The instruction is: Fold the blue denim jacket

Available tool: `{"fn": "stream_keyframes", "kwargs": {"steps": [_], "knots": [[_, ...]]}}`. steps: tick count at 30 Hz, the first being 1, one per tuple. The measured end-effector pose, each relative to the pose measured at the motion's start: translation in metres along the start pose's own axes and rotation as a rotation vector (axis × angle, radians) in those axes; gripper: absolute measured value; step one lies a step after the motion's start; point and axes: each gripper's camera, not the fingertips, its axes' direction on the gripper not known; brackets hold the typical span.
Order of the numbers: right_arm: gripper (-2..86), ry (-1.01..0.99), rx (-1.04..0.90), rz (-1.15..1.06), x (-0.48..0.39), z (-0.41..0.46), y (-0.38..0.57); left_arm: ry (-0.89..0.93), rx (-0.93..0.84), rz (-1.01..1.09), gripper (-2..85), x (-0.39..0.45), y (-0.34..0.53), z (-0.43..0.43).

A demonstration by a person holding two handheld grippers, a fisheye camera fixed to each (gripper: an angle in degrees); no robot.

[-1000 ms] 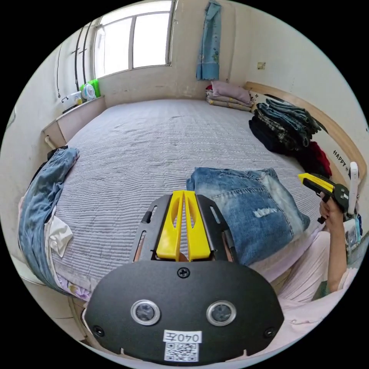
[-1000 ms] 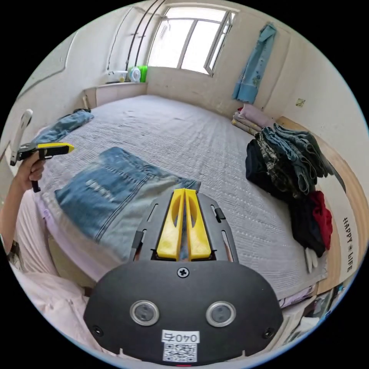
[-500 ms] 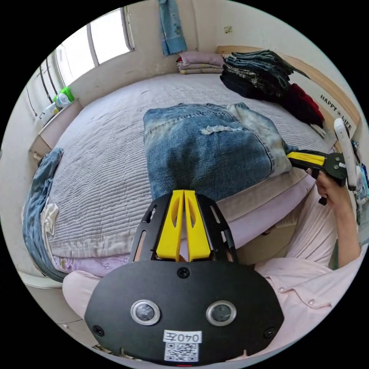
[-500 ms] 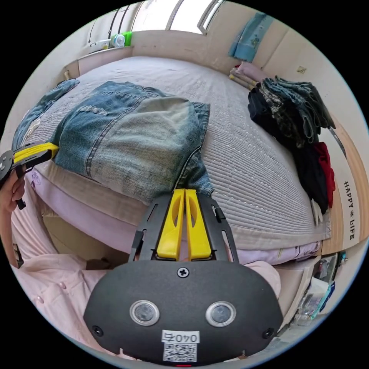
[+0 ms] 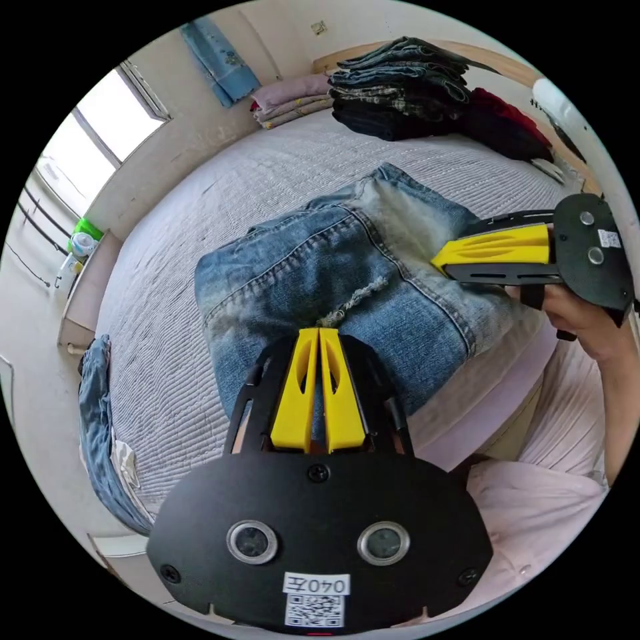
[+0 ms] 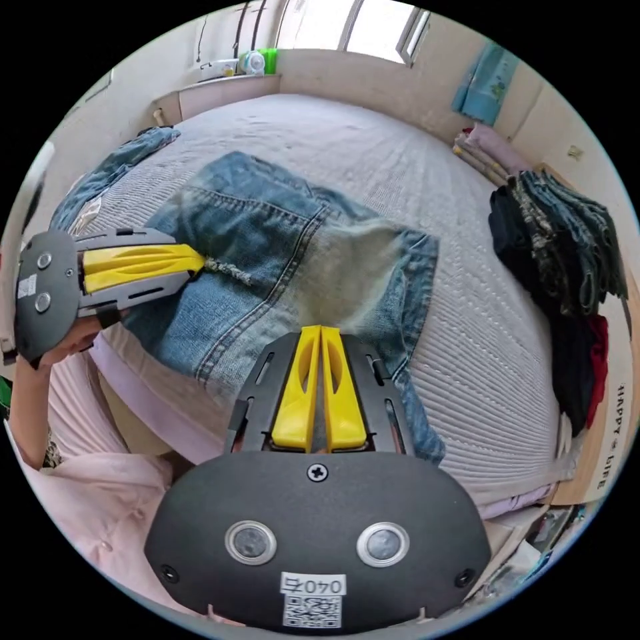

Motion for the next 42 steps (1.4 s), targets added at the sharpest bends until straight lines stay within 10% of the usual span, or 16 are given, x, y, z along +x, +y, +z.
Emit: {"fn": "stream_keyframes", "kwargs": {"steps": [11,28,42], "knots": [[-1.0,-0.133,0.02,0.016,0.042,-0.037,-0.014,0.23,0.012,-0.011,-0.9,-0.065,-0.015,-0.004],[-1.0,-0.004,-0.122,-0.106,0.049,-0.041,-0.062,-0.008,-0.179,0.208,-1.0,-0.133,-0.053,0.054],[-0.3,-0.349,0.219,0.144,0.144,-0.148,0.008,0.523,0.1,-0.573,3.0,-0.378,0.066,0.064]]}}
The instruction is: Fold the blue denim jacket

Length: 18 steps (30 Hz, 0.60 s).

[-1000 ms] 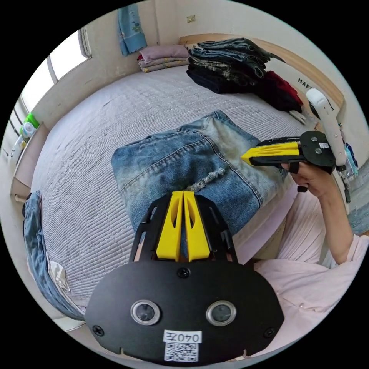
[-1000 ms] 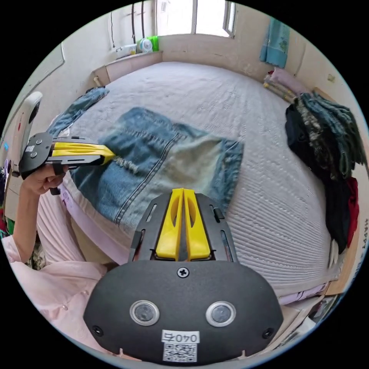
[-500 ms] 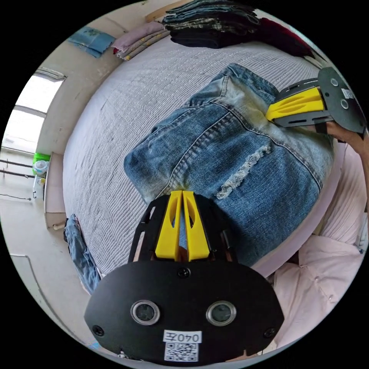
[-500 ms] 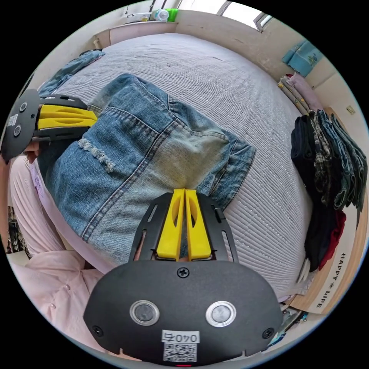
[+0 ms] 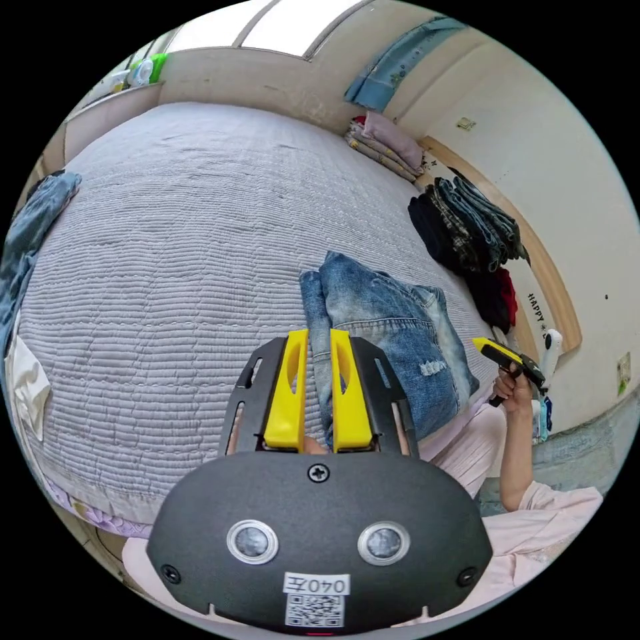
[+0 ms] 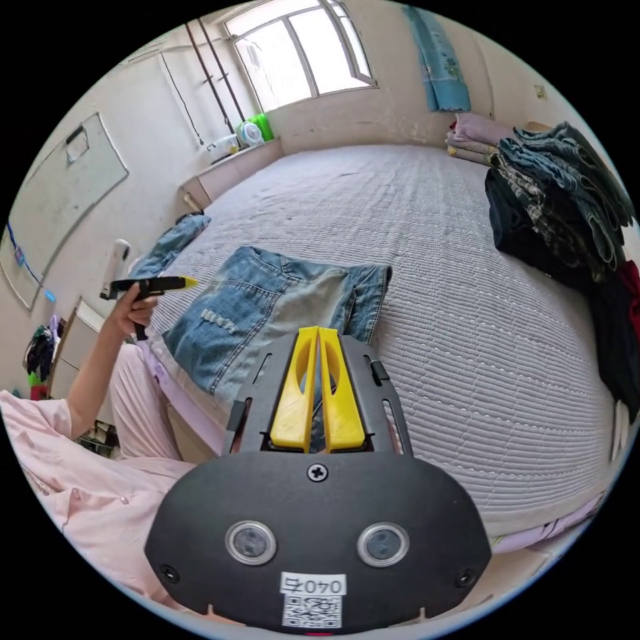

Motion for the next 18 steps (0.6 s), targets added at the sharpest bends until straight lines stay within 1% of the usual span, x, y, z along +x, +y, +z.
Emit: {"fn": "stream_keyframes", "kwargs": {"steps": [2,5,6,10,13,15,18], "knots": [[1.8,-0.014,0.024,0.009,0.006,-0.011,0.002,0.055,-0.027,-0.009,4.8,-0.019,-0.004,0.006],[5.6,-0.007,0.008,0.016,0.011,-0.018,0.001,0.173,-0.044,-0.034,6.8,-0.045,-0.01,0.016],[5.9,-0.004,0.001,0.02,0.012,-0.018,0.001,0.22,-0.041,-0.06,7.2,-0.058,-0.012,0.018],[6.3,0.008,-0.029,0.019,0.014,-0.029,-0.003,0.297,-0.041,-0.121,8.2,-0.095,-0.016,0.022],[6.1,0.004,-0.029,0.026,0.016,-0.04,-0.005,0.367,-0.066,-0.16,8.3,-0.12,-0.019,0.028],[6.1,0.005,-0.023,0.035,0.019,-0.047,-0.007,0.448,-0.091,-0.191,8.3,-0.135,-0.019,0.036],[7.5,0.008,-0.01,0.056,0.028,-0.058,-0.012,0.473,-0.092,-0.183,8.7,-0.145,-0.018,0.035]]}}
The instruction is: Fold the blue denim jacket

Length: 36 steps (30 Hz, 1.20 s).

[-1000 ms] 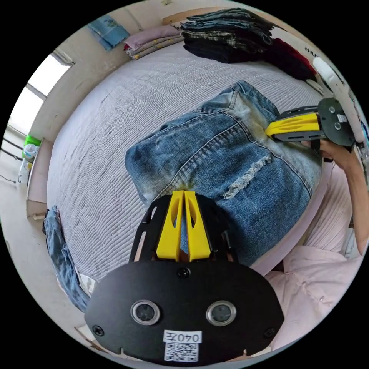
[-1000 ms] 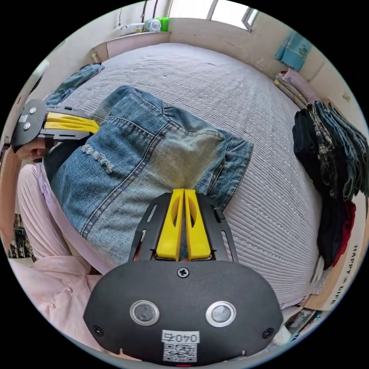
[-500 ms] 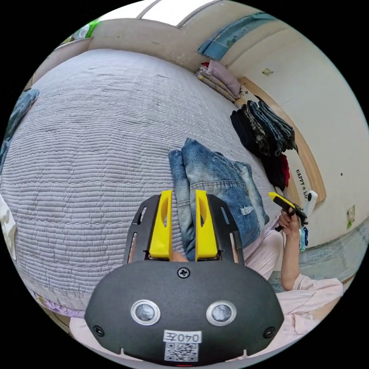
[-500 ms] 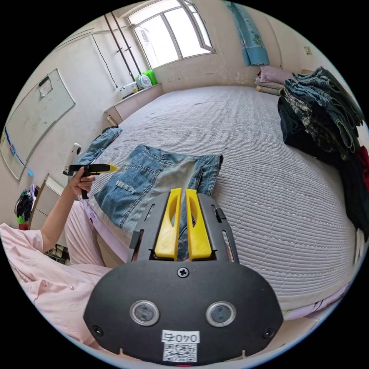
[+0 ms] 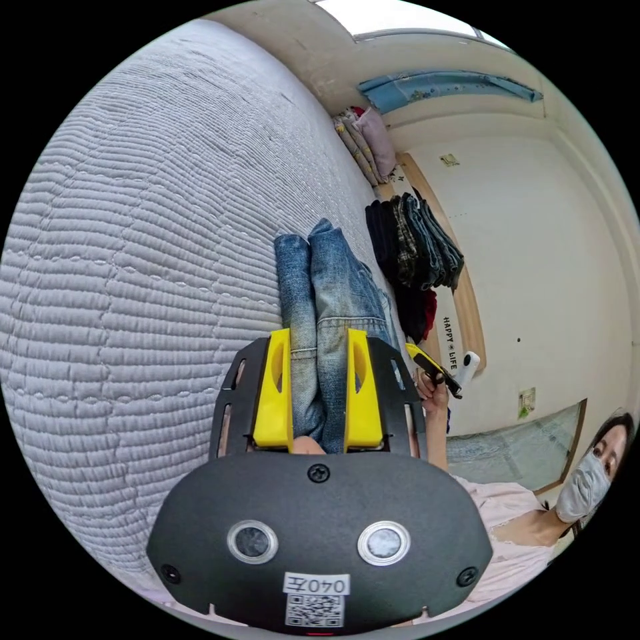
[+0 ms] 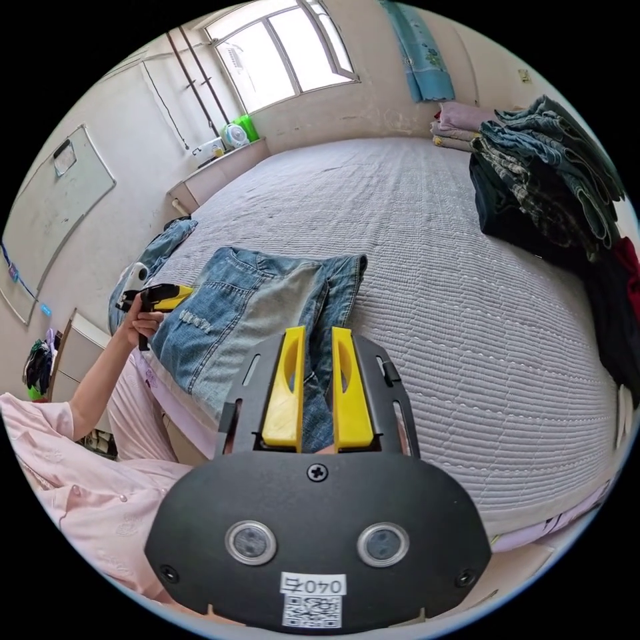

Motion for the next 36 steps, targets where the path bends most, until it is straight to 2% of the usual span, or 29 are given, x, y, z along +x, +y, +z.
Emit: {"fn": "stream_keyframes", "kwargs": {"steps": [4,7,12,16,20,27,29,31,33,36], "knots": [[14.6,-0.102,0.004,0.123,0.034,-0.014,-0.013,0.057,-0.01,-0.001,9.5,-0.01,-0.003,-0.011],[15.8,-0.214,-0.036,0.198,0.06,-0.016,-0.025,0.09,-0.003,-0.032,8.2,-0.024,-0.004,-0.015],[16.1,-0.289,-0.09,0.219,0.071,-0.015,-0.039,-0.09,-0.004,0.074,3.0,-0.004,-0.002,-0.017],[17.3,-0.342,-0.112,0.209,0.067,-0.022,-0.046,-0.127,0.015,0.106,1.4,0.005,0.006,-0.022],[20.2,-0.32,-0.142,0.155,0.056,-0.035,-0.053,-0.072,0.044,0.11,-0.5,0.006,0.027,-0.041],[19.4,-0.211,-0.198,0.052,0.033,-0.058,-0.063,-0.112,0.048,0.105,-0.9,-0.005,0.045,-0.044],[18.1,-0.379,-0.267,0.017,0.026,-0.064,-0.065,-0.145,0.034,0.112,-0.8,-0.004,0.042,-0.039],[17.2,-0.371,-0.281,0.03,0.029,-0.069,-0.064,-0.141,0.021,0.114,-0.7,-0.005,0.04,-0.037],[16.7,-0.395,-0.25,0.119,0.047,-0.078,-0.063,-0.113,0.019,0.096,-0.5,-0.009,0.04,-0.036],[15.6,-0.566,-0.229,0.244,0.076,-0.079,-0.055,-0.084,0.023,0.078,-0.2,-0.011,0.041,-0.032]]}}
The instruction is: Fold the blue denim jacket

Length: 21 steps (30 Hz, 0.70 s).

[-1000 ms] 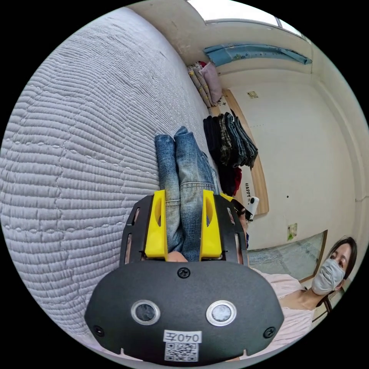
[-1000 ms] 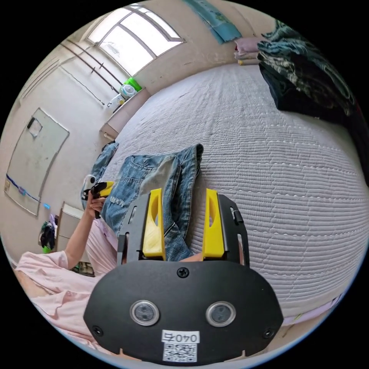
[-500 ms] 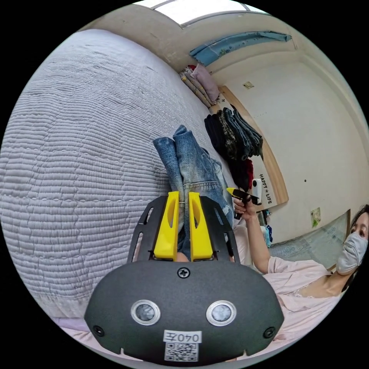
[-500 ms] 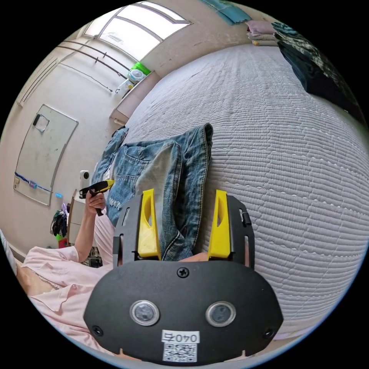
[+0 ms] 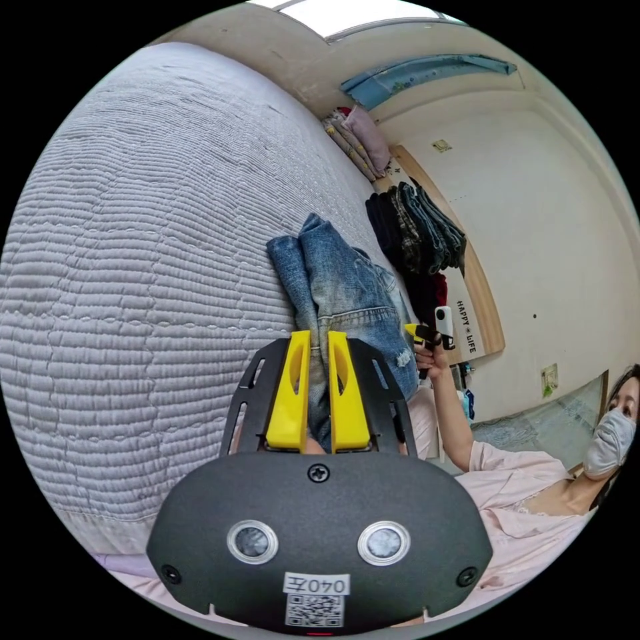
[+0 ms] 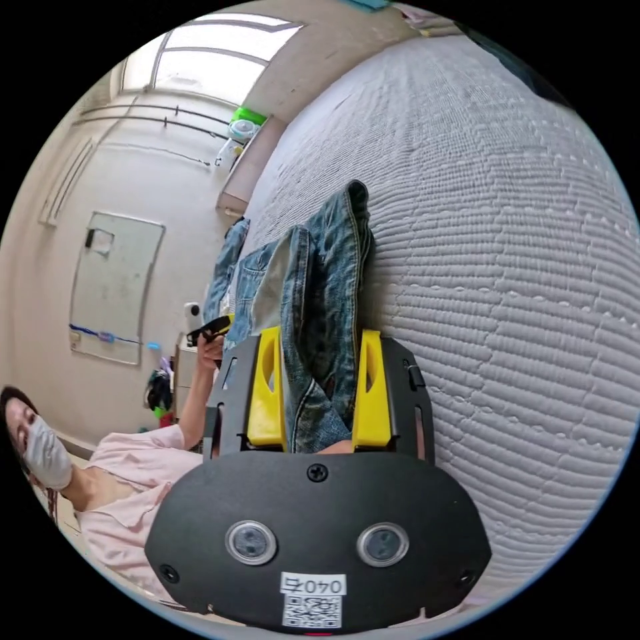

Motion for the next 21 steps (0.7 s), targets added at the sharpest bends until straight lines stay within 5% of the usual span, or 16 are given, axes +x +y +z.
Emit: {"fn": "stream_keyframes", "kwargs": {"steps": [3,10,21], "knots": [[15.0,-0.145,-0.072,0.005,0.001,0.004,0.005,0.017,-0.003,-0.003,0.3,0.0,0.0,0.005],[11.5,-0.034,-0.159,0.005,-0.032,0.01,0.012,-0.093,-0.068,0.09,2.7,0.034,-0.005,0.016],[6.0,0.227,-0.015,-0.242,-0.156,-0.026,0.069,-0.274,-0.068,0.237,-0.6,0.125,-0.004,0.034]]}}
